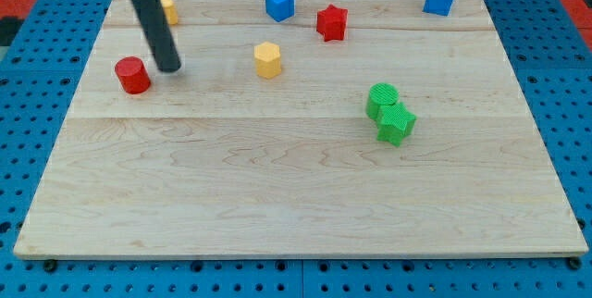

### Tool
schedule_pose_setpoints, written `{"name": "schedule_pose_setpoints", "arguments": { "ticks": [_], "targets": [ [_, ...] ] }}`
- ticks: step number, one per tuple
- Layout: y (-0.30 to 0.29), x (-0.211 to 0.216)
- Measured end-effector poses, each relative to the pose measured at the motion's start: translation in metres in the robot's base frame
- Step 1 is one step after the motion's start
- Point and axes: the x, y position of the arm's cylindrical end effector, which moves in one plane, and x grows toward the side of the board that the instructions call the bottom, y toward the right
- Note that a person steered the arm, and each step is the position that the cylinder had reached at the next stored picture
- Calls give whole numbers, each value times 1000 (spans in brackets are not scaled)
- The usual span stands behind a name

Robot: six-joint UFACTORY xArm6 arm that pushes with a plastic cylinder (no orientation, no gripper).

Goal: Slide the red star to the right

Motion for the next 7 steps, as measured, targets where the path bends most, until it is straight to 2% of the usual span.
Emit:
{"name": "schedule_pose_setpoints", "arguments": {
  "ticks": [1, 2, 4, 5, 7],
  "targets": [
    [29, -54],
    [53, -55],
    [53, -55],
    [70, -74],
    [176, -73]
  ]
}}
